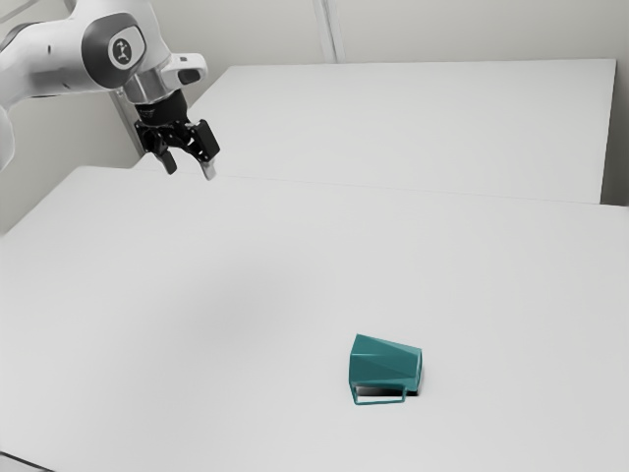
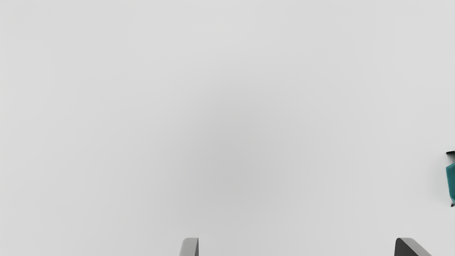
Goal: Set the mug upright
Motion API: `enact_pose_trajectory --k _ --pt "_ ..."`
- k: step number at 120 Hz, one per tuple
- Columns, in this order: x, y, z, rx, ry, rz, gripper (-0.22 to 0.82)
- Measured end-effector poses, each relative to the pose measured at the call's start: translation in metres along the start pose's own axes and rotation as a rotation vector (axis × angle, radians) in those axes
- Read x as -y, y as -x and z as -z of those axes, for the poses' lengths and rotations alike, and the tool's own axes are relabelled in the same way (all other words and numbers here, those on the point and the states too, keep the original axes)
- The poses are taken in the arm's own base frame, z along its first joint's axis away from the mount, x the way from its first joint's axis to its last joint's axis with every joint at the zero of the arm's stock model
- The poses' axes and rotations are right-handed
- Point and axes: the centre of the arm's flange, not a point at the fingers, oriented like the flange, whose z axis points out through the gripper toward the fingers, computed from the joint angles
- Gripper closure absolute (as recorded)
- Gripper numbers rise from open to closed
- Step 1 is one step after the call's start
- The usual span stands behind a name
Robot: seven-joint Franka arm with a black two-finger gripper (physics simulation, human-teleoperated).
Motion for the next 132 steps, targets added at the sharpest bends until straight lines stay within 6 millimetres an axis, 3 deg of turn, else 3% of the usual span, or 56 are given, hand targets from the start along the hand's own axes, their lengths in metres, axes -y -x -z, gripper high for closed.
enact_pose_trajectory --k 41,56,66,73,86,110,118,132 --pt "-0.002 0.0 -0.003 0.008 0.004 -0.001 0.0" --pt "-0.036 -0.001 -0.011 0.023 0.042 -0.052 0.0" --pt "-0.063 0.0 -0.032 0.05 0.16 -0.068 0.0" --pt "-0.071 0.002 -0.052 0.074 0.253 -0.053 0.0" --pt "-0.071 0.017 -0.101 0.101 0.399 0.011 0.0" --pt "-0.068 0.048 -0.144 0.007 0.527 0.116 0.0" --pt "-0.087 0.053 -0.166 -0.011 0.556 0.122 0.0" --pt "-0.141 0.059 -0.198 -0.036 0.585 0.091 0.0"
